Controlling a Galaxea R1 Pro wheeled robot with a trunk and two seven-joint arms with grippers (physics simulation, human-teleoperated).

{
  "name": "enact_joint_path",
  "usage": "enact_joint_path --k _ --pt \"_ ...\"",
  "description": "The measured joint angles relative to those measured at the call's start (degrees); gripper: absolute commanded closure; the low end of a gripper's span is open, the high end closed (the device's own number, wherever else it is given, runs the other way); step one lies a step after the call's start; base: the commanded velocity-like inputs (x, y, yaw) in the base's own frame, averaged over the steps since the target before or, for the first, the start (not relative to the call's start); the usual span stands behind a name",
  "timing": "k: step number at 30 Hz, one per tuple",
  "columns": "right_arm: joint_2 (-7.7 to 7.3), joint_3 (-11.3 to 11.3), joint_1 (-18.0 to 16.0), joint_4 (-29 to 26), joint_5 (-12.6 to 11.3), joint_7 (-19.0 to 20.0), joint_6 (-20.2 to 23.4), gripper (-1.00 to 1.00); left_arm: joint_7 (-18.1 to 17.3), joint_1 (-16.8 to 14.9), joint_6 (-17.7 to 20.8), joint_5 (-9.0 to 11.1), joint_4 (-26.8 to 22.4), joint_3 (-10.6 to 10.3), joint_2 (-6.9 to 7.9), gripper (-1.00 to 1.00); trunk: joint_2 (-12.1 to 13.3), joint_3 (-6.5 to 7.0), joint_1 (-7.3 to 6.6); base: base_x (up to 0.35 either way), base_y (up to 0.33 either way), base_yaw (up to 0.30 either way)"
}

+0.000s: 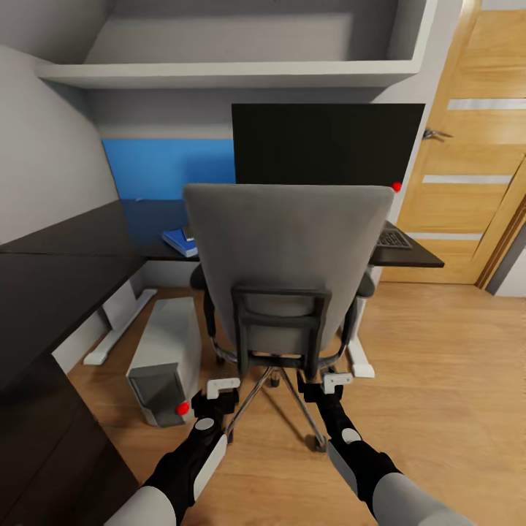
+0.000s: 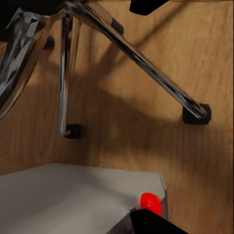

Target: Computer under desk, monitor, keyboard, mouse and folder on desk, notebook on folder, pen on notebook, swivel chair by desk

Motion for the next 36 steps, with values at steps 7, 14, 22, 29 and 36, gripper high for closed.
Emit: enact_joint_path --k 7,14,22,29,36 --pt "0.00 0.0 0.0 0.0 0.0 0.0 0.0 -1.00 0.0 0.0 0.0 0.0 0.0 0.0 0.00 -1.00 0.0 0.00 0.00 -0.327 0.000 0.000" --pt "0.00 0.0 0.0 0.1 0.0 0.0 0.0 -1.00 0.1 0.0 0.0 0.0 0.0 0.0 0.00 -1.00 0.0 0.00 0.00 -0.333 0.000 0.000" --pt "0.00 0.0 0.0 0.1 0.0 0.0 0.0 -1.00 0.0 0.0 0.1 0.1 0.0 0.1 0.00 -1.00 0.0 0.21 -0.03 -0.334 0.000 0.000" --pt "-0.10 -0.1 0.0 1.9 -0.1 -0.1 0.1 -1.00 0.0 0.0 0.2 0.2 0.2 0.1 0.00 -1.00 0.1 1.77 -0.21 -0.334 0.000 0.000" --pt "-1.13 -0.1 0.0 5.2 -0.3 -0.1 0.0 -1.00 0.0 0.0 0.1 0.1 5.0 0.1 0.00 -1.00 0.2 3.32 -0.40 -0.224 0.000 0.000"
